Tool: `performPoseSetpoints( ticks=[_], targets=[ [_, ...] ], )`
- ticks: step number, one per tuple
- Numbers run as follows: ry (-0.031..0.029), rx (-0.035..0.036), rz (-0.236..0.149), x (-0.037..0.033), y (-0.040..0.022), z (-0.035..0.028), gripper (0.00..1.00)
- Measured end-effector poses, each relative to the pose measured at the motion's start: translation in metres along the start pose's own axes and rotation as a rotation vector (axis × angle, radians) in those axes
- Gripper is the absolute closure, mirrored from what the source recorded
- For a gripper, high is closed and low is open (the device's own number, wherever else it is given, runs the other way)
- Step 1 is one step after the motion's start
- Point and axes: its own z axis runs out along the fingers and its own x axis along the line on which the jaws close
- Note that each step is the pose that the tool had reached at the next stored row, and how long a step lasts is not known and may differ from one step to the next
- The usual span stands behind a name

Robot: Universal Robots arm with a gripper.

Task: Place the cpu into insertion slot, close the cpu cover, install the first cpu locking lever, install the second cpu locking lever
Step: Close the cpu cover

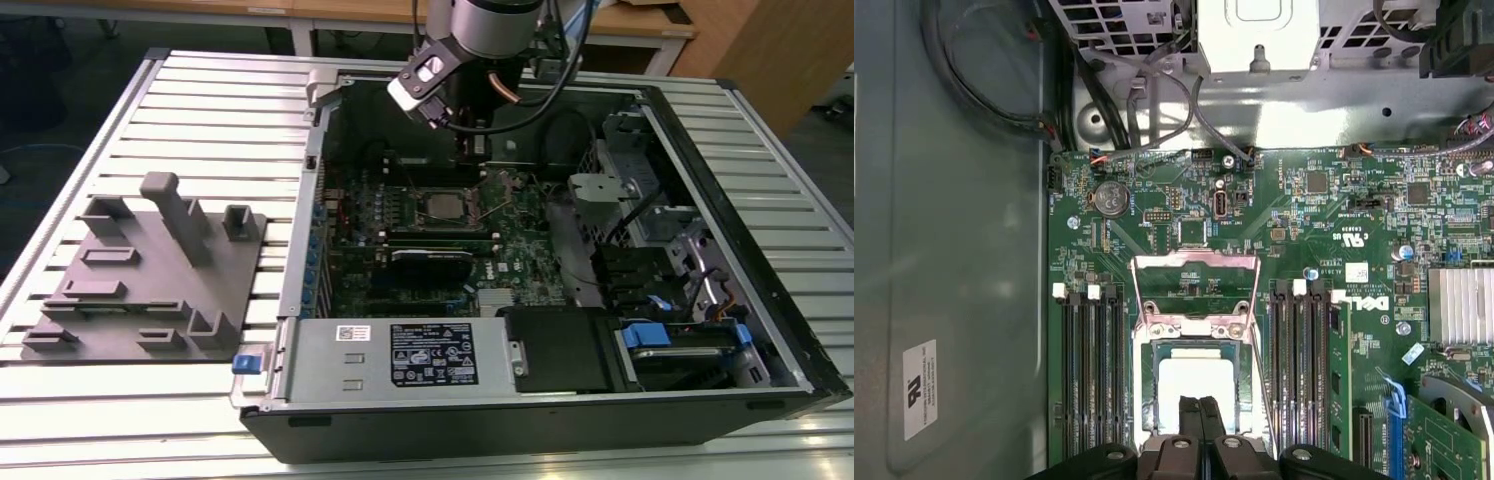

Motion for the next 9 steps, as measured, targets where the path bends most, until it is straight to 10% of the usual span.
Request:
performPoseSetpoints(
  ticks=[9],
  targets=[
    [-0.0001, 0.0, 0.0, 0.0001, 0.0038, 0.0, 0.89]
  ],
)
